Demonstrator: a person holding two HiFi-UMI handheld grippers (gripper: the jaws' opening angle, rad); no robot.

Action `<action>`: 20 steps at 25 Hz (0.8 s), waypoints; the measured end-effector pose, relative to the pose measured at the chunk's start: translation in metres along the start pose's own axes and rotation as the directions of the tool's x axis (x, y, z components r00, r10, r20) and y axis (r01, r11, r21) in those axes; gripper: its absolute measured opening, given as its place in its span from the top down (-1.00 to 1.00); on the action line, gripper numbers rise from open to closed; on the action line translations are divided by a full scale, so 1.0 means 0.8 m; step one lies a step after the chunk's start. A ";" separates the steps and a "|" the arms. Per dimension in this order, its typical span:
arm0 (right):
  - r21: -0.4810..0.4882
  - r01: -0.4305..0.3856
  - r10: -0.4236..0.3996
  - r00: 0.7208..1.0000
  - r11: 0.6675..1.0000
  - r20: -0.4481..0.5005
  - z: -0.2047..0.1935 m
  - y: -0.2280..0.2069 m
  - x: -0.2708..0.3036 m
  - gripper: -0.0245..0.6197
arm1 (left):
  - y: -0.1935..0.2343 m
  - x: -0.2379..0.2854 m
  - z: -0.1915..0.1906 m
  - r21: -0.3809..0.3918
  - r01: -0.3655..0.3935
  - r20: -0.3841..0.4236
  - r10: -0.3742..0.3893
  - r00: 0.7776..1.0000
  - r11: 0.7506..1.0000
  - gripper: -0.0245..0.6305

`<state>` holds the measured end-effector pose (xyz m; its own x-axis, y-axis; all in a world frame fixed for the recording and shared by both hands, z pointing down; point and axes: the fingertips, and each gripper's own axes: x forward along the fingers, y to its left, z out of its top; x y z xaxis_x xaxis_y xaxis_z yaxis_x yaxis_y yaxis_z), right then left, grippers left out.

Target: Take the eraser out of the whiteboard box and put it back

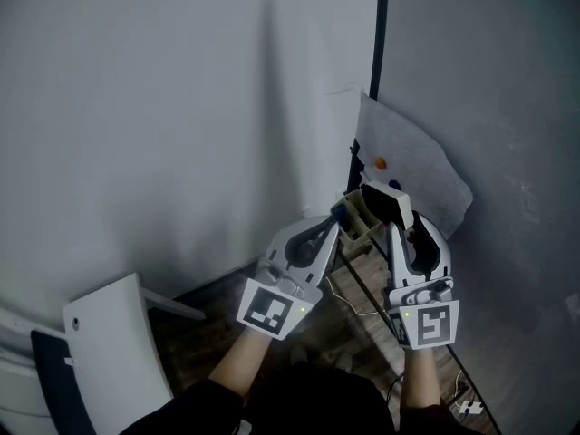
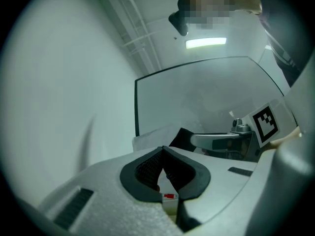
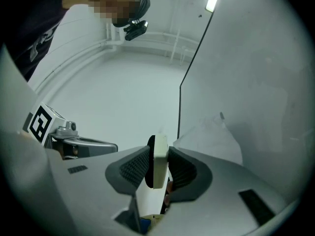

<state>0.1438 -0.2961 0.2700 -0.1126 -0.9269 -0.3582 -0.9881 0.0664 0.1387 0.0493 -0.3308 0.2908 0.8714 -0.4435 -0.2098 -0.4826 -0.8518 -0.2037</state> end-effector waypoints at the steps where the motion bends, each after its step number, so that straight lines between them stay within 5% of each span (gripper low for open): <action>1: -0.007 0.001 -0.001 1.000 1.000 -0.009 -0.006 0.000 0.002 0.60 | 0.001 0.002 -0.005 -0.007 0.004 -0.007 -0.004 1.000 1.000 0.91; 20: -0.083 0.012 -0.032 0.969 0.996 -0.246 -0.150 -0.004 0.030 0.60 | 0.020 0.039 -0.116 -0.141 0.049 -0.115 -0.066 0.991 0.989 0.91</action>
<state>0.1570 -0.3631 0.3719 -0.0518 -0.9909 -0.1245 -0.9773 0.0246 0.2105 0.0767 -0.3840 0.3696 0.9056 -0.4157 -0.0844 -0.4218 -0.9034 -0.0772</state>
